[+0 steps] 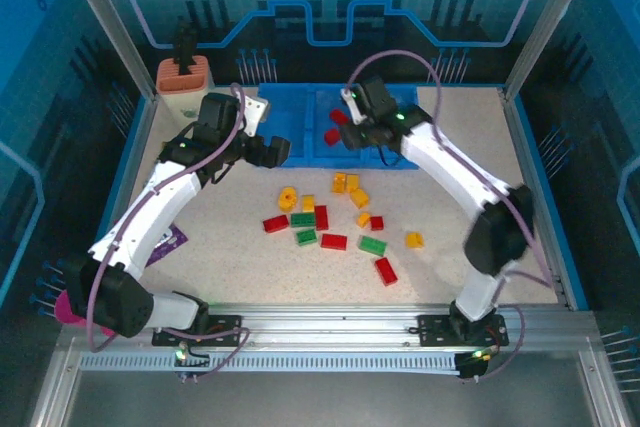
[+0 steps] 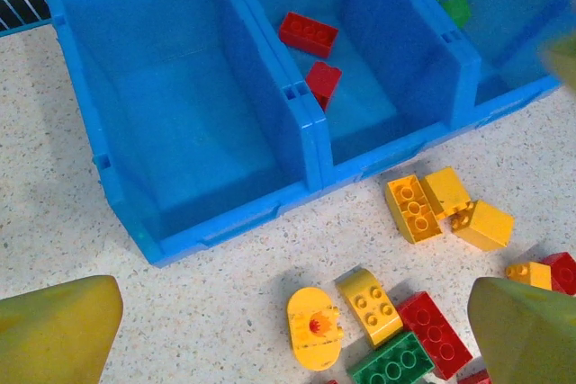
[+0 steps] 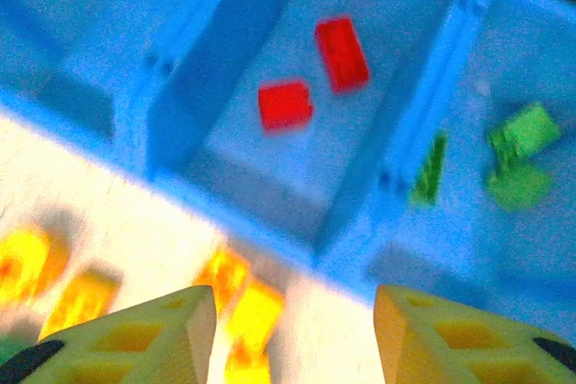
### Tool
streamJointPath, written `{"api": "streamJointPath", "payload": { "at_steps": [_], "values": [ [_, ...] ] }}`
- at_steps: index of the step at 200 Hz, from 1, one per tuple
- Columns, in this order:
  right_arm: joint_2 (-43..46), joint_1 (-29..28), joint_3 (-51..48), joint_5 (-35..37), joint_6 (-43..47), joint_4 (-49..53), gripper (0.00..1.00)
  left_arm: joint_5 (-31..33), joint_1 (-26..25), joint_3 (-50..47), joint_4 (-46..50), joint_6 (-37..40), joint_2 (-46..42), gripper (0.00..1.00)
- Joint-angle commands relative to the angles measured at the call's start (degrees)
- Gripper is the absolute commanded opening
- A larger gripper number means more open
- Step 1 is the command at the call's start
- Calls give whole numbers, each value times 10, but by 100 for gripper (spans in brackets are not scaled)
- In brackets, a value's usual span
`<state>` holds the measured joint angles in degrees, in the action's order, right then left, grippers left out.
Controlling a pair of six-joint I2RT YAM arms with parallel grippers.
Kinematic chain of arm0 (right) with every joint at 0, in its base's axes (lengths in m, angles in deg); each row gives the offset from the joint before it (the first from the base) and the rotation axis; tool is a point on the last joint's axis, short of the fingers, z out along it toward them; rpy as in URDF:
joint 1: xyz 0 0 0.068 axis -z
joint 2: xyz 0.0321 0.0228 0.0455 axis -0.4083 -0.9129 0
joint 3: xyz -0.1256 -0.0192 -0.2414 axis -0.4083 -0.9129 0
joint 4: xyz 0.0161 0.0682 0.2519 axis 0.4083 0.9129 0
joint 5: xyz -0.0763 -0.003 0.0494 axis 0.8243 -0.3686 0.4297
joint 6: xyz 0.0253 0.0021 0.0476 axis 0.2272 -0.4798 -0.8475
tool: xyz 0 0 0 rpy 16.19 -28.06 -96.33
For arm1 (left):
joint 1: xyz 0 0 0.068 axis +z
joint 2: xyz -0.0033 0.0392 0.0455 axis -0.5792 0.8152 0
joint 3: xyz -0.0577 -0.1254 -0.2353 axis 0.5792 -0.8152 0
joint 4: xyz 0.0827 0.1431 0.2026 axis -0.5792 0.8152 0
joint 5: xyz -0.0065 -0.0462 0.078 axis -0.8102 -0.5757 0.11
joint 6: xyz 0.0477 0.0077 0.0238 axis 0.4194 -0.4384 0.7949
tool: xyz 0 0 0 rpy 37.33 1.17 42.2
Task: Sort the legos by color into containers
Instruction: Pick up the lego from the bottom-center of the table.
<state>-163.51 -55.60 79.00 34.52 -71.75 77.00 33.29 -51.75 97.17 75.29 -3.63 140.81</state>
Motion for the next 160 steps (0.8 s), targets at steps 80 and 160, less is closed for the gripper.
{"api": "streamJointPath", "payload": {
  "at_steps": [80,160],
  "values": [
    [207,-124,-364,-35,-283,93,76,-1,-2,20,14,7,11,99],
    [237,-156,-490,-44,-317,74,78,-3,-2,24,20,5,14,99]
  ]
}}
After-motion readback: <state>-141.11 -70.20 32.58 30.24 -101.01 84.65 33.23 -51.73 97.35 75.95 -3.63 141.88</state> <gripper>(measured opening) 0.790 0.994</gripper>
